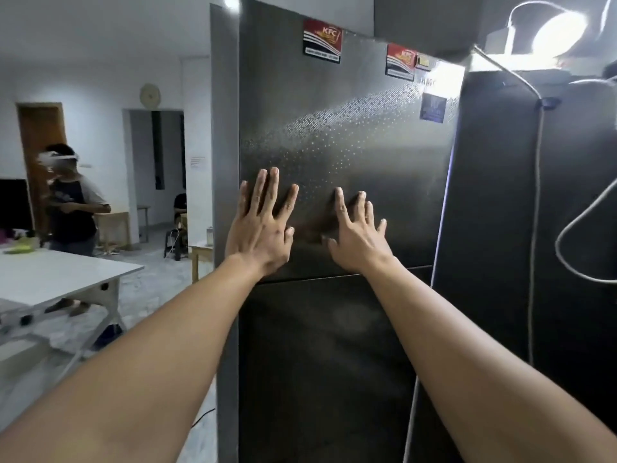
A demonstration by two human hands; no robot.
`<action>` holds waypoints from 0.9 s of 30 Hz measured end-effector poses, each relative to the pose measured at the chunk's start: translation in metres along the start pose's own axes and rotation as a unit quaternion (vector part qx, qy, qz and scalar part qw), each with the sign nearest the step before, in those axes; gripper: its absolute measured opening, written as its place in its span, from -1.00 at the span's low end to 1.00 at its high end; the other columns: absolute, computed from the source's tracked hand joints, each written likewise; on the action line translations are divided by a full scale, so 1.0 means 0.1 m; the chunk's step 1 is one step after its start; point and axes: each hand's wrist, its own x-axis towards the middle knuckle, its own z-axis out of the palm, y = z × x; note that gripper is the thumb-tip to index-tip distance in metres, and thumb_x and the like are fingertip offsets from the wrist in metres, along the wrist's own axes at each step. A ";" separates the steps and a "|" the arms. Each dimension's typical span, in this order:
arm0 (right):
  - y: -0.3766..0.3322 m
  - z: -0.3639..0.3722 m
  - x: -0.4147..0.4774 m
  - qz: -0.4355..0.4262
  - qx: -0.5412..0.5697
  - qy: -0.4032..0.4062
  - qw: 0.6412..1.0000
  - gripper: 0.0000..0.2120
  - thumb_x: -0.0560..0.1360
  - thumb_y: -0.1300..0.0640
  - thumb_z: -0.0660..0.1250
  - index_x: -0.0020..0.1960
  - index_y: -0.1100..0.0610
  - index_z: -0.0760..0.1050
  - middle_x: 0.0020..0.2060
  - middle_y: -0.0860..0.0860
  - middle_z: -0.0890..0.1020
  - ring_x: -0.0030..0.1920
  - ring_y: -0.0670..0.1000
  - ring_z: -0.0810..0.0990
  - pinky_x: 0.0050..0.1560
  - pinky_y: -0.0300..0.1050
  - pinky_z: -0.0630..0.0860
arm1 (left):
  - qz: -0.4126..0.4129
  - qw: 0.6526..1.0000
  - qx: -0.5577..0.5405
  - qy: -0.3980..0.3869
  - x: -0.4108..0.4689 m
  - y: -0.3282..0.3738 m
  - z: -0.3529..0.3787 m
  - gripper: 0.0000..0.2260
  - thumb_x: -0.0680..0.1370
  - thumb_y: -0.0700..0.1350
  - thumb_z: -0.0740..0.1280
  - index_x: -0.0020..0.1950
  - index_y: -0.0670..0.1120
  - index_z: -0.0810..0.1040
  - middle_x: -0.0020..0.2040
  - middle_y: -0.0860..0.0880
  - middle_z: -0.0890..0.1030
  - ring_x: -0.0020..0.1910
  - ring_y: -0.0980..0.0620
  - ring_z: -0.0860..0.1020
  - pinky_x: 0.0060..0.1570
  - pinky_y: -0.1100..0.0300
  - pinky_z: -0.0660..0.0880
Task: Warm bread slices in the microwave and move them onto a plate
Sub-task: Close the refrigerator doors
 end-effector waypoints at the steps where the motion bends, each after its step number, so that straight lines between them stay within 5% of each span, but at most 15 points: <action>1: -0.04 0.04 0.08 0.005 -0.008 0.008 1.000 -0.12 0.60 -0.16 0.22 0.59 -0.08 -0.39 0.58 0.23 -0.26 0.59 0.26 -0.20 0.49 0.41 -0.05 | -0.009 1.000 -0.007 -0.001 0.04 -0.08 0.11 -0.33 0.60 0.11 0.11 0.62 0.04 -0.13 0.57 -0.21 -0.35 0.55 -0.21 -0.33 0.52 -0.24 -0.18; 10: -0.20 0.45 0.65 0.016 -0.090 0.010 0.996 -0.17 0.61 -0.10 0.23 0.61 -0.07 -0.31 0.57 0.25 -0.29 0.58 0.29 -0.26 0.48 0.44 -0.10 | -0.022 0.991 -0.112 -0.067 0.36 -0.47 1.00 -0.38 0.66 0.06 0.03 0.59 0.06 -0.27 0.56 -0.19 -0.39 0.55 -0.21 -0.33 0.54 -0.16 -0.17; 18: -0.02 1.00 1.28 0.008 -0.162 0.117 0.980 -0.24 0.60 -0.20 0.15 0.63 -0.08 -0.19 0.58 0.27 -0.24 0.57 0.31 -0.30 0.42 0.50 -0.24 | 0.007 0.981 -0.188 -0.047 0.88 -0.53 1.81 -0.40 0.66 0.09 0.03 0.61 0.07 -0.21 0.58 -0.21 -0.31 0.56 -0.19 -0.28 0.54 -0.15 -0.21; 27: 0.27 1.25 1.91 0.015 -0.218 0.212 0.952 -0.36 0.54 -0.16 0.23 0.56 0.02 0.22 0.56 0.31 0.09 0.58 0.31 -0.04 0.40 0.55 -0.16 | 0.039 0.971 -0.238 -0.006 1.46 -0.50 2.65 -0.42 0.62 0.22 -0.13 0.61 0.10 -0.18 0.60 -0.20 -0.23 0.57 -0.18 -0.23 0.48 -0.10 -0.24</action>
